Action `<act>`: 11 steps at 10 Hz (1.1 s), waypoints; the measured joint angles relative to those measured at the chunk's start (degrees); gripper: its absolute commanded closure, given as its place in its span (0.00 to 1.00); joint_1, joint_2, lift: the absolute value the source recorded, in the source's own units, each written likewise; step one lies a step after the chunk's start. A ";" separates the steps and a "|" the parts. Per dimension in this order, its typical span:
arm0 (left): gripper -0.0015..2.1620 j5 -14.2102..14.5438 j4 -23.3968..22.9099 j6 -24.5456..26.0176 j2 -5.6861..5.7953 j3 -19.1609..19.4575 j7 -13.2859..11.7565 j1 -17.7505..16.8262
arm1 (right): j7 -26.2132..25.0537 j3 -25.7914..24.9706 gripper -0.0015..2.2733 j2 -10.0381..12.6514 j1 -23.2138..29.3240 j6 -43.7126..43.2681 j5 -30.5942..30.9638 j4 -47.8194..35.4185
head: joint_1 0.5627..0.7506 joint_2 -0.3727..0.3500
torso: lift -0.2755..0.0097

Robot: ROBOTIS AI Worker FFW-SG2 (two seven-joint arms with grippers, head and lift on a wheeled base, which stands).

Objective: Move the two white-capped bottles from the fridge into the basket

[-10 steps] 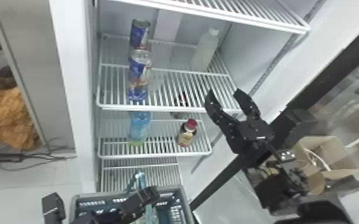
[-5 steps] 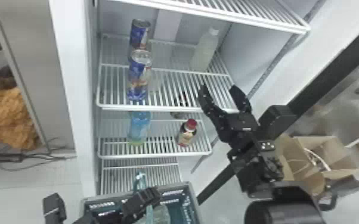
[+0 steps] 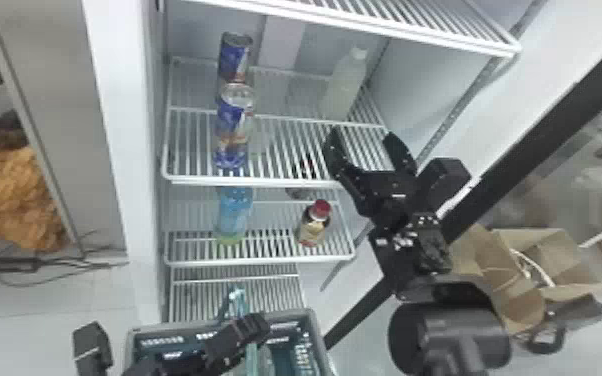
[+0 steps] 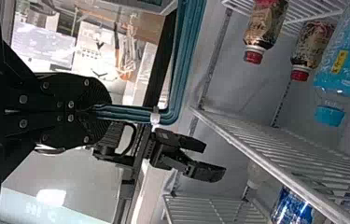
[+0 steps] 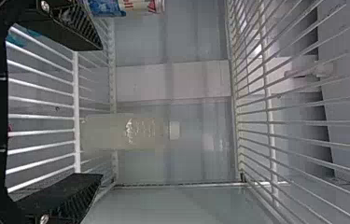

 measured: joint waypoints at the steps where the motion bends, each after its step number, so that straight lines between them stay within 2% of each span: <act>1: 0.54 0.07 0.00 0.00 0.00 0.02 0.00 -0.02 | 0.00 0.15 0.02 -0.25 -1.27 -0.35 0.21 1.40 | 0.70 0.03 | 0.97; 5: 0.54 0.10 0.00 0.14 0.06 -0.25 0.09 -0.24 | -0.58 1.15 0.02 -0.73 -7.55 -2.09 1.19 7.96 | 0.70 0.03 | 0.97; 11: 0.54 0.09 0.00 0.14 0.17 -0.19 0.18 -0.25 | -3.12 2.06 0.03 -0.49 -12.62 -2.74 2.45 13.58 | 0.70 0.03 | 0.97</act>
